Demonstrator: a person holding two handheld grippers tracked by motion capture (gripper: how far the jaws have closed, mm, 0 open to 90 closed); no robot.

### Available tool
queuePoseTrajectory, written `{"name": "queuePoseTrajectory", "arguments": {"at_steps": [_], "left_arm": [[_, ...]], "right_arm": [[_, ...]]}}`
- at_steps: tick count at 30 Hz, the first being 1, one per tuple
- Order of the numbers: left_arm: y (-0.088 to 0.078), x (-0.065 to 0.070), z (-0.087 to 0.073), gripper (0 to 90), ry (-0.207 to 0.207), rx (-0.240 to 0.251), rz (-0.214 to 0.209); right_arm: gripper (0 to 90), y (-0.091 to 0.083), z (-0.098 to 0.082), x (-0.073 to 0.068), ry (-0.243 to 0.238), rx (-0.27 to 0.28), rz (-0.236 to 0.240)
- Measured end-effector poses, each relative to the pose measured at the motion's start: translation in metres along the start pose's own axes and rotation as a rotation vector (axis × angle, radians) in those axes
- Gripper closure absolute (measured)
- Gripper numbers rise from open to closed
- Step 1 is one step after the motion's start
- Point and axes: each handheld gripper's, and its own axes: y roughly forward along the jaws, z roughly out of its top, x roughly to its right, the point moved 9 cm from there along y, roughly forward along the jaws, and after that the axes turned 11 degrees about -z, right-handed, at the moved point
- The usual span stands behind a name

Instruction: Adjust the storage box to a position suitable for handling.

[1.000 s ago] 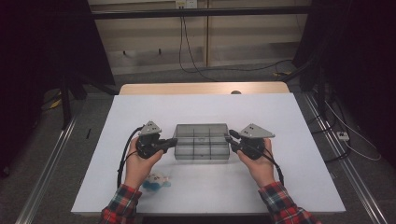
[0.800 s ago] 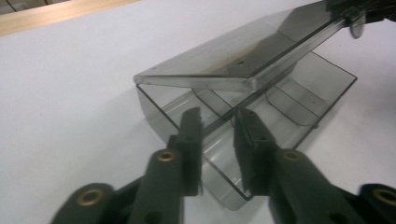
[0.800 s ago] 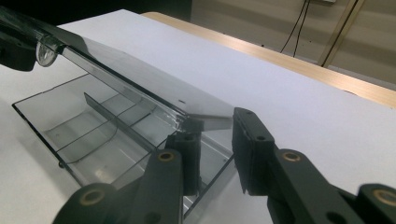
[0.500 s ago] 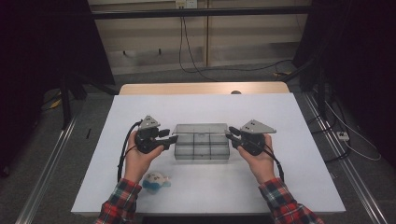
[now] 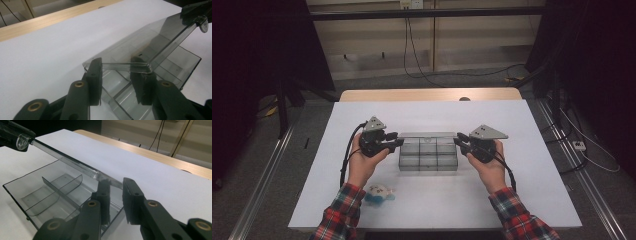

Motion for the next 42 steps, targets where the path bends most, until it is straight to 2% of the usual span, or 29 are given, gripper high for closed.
{"name": "queuePoseTrajectory", "arguments": {"at_steps": [6, 10, 13, 15, 24, 28, 35, 42], "left_arm": [[0.002, -0.005, 0.003, 69.8, 0.006, 0.001, 0.012], [0.003, -0.008, 0.003, 72.1, 0.013, -0.010, 0.017], [0.005, -0.010, 0.004, 73.7, -0.005, -0.001, 0.011], [0.006, -0.012, 0.004, 75.1, -0.002, -0.002, 0.015], [0.008, -0.016, 0.006, 77.1, -0.016, -0.007, 0.012], [0.008, -0.019, 0.006, 77.7, -0.003, -0.026, 0.018], [0.010, -0.020, 0.006, 78.2, -0.022, -0.028, 0.004], [0.011, -0.023, 0.008, 79.0, -0.013, -0.037, 0.010]], "right_arm": [[78.8, 0.005, -0.001, 0.004, 0.022, -0.002, 0.002], [79.2, 0.009, -0.001, 0.005, 0.019, -0.004, -0.002], [79.1, 0.012, 0.000, 0.006, 0.012, -0.011, -0.004], [79.1, 0.014, 0.001, 0.007, 0.005, -0.017, -0.009], [78.9, 0.020, 0.002, 0.010, 0.005, -0.022, -0.012], [79.3, 0.022, 0.001, 0.011, 0.012, -0.023, -0.012], [80.1, 0.026, -0.001, 0.012, 0.016, -0.033, -0.016], [81.5, 0.030, -0.003, 0.013, 0.027, -0.037, -0.016]]}}
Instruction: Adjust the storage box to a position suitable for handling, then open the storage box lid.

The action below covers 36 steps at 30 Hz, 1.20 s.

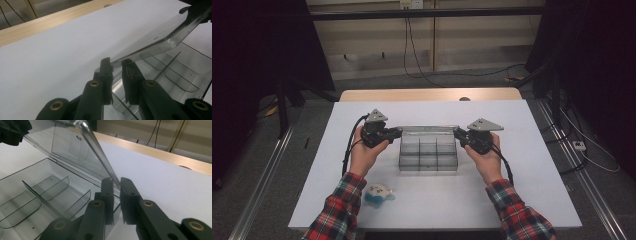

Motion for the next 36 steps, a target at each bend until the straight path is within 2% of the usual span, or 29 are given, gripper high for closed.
{"name": "queuePoseTrajectory", "arguments": {"at_steps": [8, 9, 17, 23, 28, 36], "left_arm": [[0.002, -0.004, 0.001, 79.1, -0.006, 0.000, -0.005], [0.002, -0.003, 0.001, 79.1, -0.021, 0.006, -0.011], [0.003, -0.006, 0.004, 79.4, -0.012, -0.009, -0.002], [0.006, -0.009, 0.004, 79.4, -0.016, -0.005, -0.001], [0.006, -0.011, 0.006, 79.8, -0.027, 0.003, -0.015], [0.009, -0.015, 0.008, 79.8, -0.020, 0.001, 0.002]], "right_arm": [[81.5, 0.003, -0.001, 0.001, -0.004, 0.000, -0.006], [81.6, 0.004, 0.000, 0.001, -0.003, 0.000, -0.006], [82.3, 0.007, 0.000, 0.003, 0.014, -0.005, 0.001], [82.1, 0.009, 0.002, 0.004, -0.014, -0.008, -0.001], [82.0, 0.011, 0.004, 0.005, -0.015, -0.007, -0.002], [81.4, 0.013, 0.006, 0.005, -0.026, -0.004, -0.009]]}}
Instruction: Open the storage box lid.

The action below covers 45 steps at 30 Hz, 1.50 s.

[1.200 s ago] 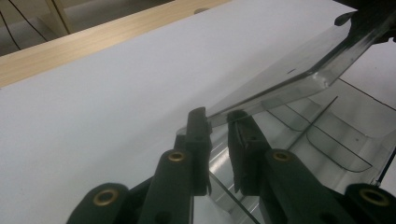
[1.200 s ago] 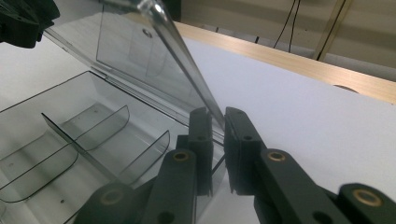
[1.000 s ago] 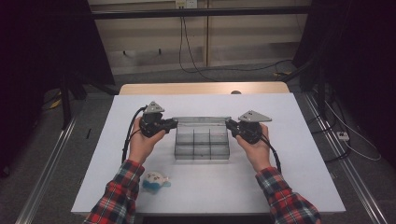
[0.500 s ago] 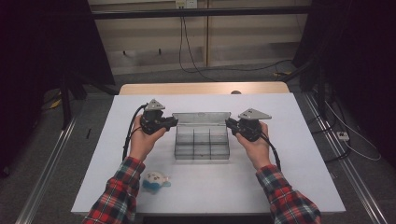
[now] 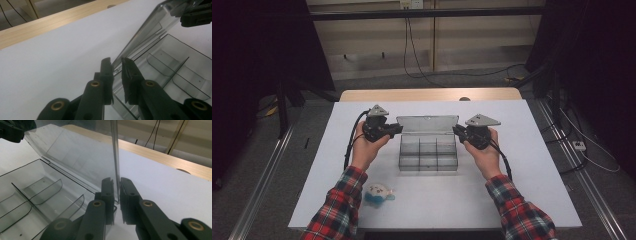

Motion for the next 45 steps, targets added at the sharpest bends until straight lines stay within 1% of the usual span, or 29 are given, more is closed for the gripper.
{"name": "queuePoseTrajectory", "arguments": {"at_steps": [1, 3, 5, 6, 7, 9, 11, 12, 13, 14, 16, 18, 22, 23, 24, 25, 26, 27, 29, 33, 34, 36, 37, 42, 43, 45], "left_arm": [[0.001, 0.000, 0.000, 79.8, -0.007, 0.000, -0.003], [0.002, -0.002, 0.000, 79.8, 0.002, -0.013, 0.002], [0.004, -0.003, 0.000, 79.7, 0.005, -0.016, 0.007], [0.005, -0.003, 0.000, 79.6, 0.000, -0.017, 0.004], [0.005, -0.003, 0.001, 79.5, -0.006, -0.010, 0.002], [0.006, -0.005, 0.001, 79.5, 0.004, -0.013, 0.010], [0.007, -0.005, 0.000, 79.5, -0.004, -0.014, 0.000], [0.007, -0.006, 0.001, 79.5, -0.005, -0.009, 0.001], [0.007, -0.006, 0.001, 79.6, -0.009, -0.007, -0.003], [0.007, -0.007, 0.001, 79.7, -0.001, -0.010, 0.002], [0.008, -0.007, 0.001, 79.7, -0.008, -0.003, 0.000], [0.009, -0.008, 0.000, 79.7, -0.003, -0.006, 0.004], [0.011, -0.010, 0.000, 79.7, -0.007, -0.005, 0.004], [0.011, -0.011, 0.000, 79.7, -0.009, -0.003, 0.004], [0.012, -0.010, 0.000, 79.7, -0.022, 0.002, 0.002], [0.013, -0.011, 0.000, 79.7, -0.019, 0.001, 0.004], [0.013, -0.012, 0.000, 79.8, -0.008, -0.006, 0.006], [0.014, -0.012, 0.000, 79.7, -0.016, 0.001, 0.004], [0.014, -0.013, 0.000, 79.7, -0.006, -0.002, 0.010], [0.017, -0.013, 0.000, 79.7, -0.019, -0.001, 0.004], [0.017, -0.015, 0.000, 79.7, -0.011, -0.001, 0.009], [0.018, -0.016, -0.001, 79.8, -0.010, -0.003, 0.007], [0.018, -0.015, 0.000, 79.7, -0.023, 0.003, 0.002], [0.019, -0.017, -0.001, 79.8, -0.011, -0.006, 0.013], [0.020, -0.017, -0.001, 79.8, -0.017, -0.006, 0.011], [0.020, -0.018, 0.000, 79.8, -0.013, -0.005, 0.014]], "right_arm": [[81.3, 0.001, 0.000, 0.000, 0.000, 0.001, -0.001], [81.3, 0.001, 0.000, 0.000, 0.005, 0.004, 0.000], [81.5, 0.002, 0.000, 0.001, 0.010, 0.006, 0.002], [81.6, 0.002, 0.000, 0.001, 0.013, 0.006, 0.004], [81.8, 0.002, 0.000, 0.001, 0.017, 0.006, 0.005], [81.9, 0.003, 0.000, 0.002, 0.022, 0.006, 0.005], [81.9, 0.004, 0.001, 0.002, 0.024, 0.006, 0.005], [81.8, 0.004, 0.001, 0.002, 0.026, 0.006, 0.003], [81.7, 0.005, 0.001, 0.002, 0.023, 0.007, 0.003], [81.4, 0.005, 0.002, 0.002, 0.023, 0.006, 0.002], [80.9, 0.007, 0.002, 0.002, 0.021, 0.006, 0.004], [80.6, 0.008, 0.002, 0.002, 0.020, 0.003, 0.002], [80.3, 0.009, 0.003, 0.003, 0.023, 0.001, 0.001], [80.3, 0.010, 0.003, 0.003, 0.027, 0.001, 0.002], [80.3, 0.010, 0.003, 0.003, 0.031, 0.001, 0.002], [80.4, 0.011, 0.003, 0.003, 0.033, 0.002, 0.002], [80.4, 0.011, 0.003, 0.003, 0.037, 0.001, 0.003], [80.4, 0.012, 0.003, 0.004, 0.039, 0.001, 0.002], [80.3, 0.013, 0.003, 0.004, 0.039, 0.002, 0.001], [80.2, 0.015, 0.003, 0.004, 0.045, -0.001, 0.000], [80.2, 0.015, 0.003, 0.004, 0.046, -0.001, 0.001], [80.2, 0.016, 0.003, 0.005, 0.049, -0.003, 0.002], [80.1, 0.017, 0.003, 0.005, 0.048, -0.003, 0.002], [79.4, 0.019, 0.003, 0.005, 0.057, -0.002, 0.004], [79.3, 0.019, 0.002, 0.005, 0.060, -0.002, 0.004], [79.0, 0.020, 0.002, 0.005, 0.063, -0.002, 0.004]]}}
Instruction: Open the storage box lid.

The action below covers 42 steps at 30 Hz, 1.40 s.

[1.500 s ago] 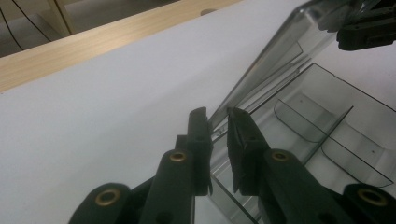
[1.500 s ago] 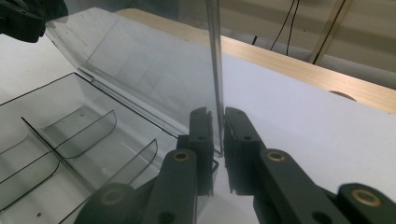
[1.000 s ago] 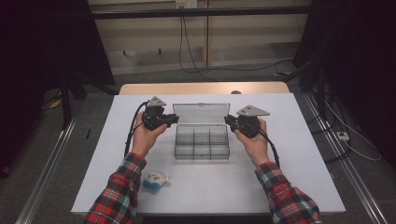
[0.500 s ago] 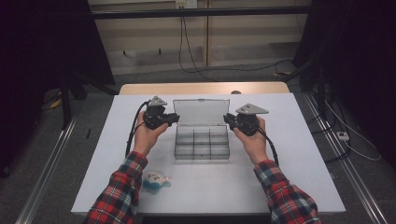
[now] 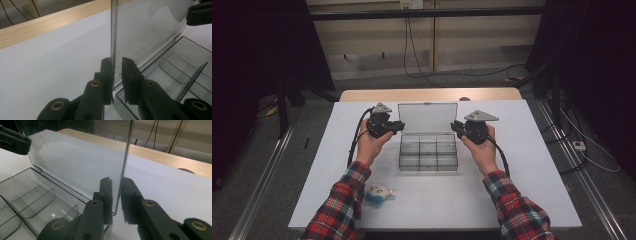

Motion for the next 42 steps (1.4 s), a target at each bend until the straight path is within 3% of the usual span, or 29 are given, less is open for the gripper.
{"name": "queuePoseTrajectory", "arguments": {"at_steps": [24, 42], "left_arm": [[0.009, -0.004, -0.001, 77.2, -0.035, 0.014, -0.009], [0.018, -0.009, -0.009, 75.0, -0.054, -0.019, -0.010]], "right_arm": [[76.5, 0.009, -0.006, 0.000, 0.019, -0.016, 0.000], [72.3, 0.016, -0.012, 0.000, 0.027, -0.039, 0.002]]}}
